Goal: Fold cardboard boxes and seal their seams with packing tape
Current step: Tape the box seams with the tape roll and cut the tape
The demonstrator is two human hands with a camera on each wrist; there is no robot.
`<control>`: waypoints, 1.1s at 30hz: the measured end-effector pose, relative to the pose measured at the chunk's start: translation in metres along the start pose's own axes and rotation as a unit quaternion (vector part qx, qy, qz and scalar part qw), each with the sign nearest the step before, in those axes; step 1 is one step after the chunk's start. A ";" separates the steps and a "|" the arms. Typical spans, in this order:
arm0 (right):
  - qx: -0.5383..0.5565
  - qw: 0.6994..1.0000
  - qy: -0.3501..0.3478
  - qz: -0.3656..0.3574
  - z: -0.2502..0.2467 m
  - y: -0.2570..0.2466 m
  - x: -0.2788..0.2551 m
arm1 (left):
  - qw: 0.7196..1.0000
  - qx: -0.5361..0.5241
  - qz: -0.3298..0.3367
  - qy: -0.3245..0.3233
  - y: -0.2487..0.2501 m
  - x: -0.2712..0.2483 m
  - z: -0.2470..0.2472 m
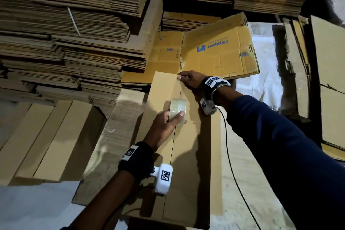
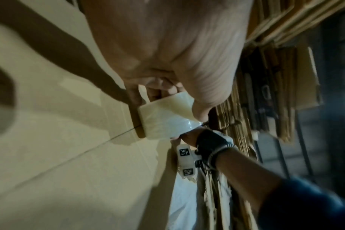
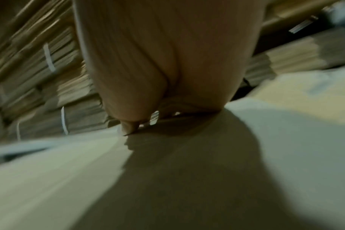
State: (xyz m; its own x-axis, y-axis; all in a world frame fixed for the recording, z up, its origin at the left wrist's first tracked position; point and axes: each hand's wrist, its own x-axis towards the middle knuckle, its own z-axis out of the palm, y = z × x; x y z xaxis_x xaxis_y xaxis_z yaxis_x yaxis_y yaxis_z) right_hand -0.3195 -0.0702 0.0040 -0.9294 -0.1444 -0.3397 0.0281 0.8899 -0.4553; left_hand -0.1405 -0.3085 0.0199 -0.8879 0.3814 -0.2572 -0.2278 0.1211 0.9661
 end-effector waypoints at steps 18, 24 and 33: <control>-0.277 0.961 0.010 -0.021 0.016 -0.025 -0.016 | 0.995 0.100 0.013 0.012 0.006 -0.050 0.003; -0.328 0.936 -0.030 -0.127 0.039 -0.027 -0.058 | 1.000 0.010 -0.004 0.017 -0.003 -0.047 0.000; -0.336 0.932 -0.028 -0.135 0.072 -0.027 -0.094 | 1.000 0.000 -0.014 0.014 -0.010 -0.061 0.007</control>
State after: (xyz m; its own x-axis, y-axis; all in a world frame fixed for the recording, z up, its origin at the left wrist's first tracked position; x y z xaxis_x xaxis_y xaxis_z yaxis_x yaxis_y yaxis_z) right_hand -0.2068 -0.1122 -0.0108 -0.8481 -0.4076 -0.3384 -0.4578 0.8854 0.0807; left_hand -0.0811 -0.3272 0.0255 -0.8922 0.3524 -0.2825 -0.2522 0.1303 0.9589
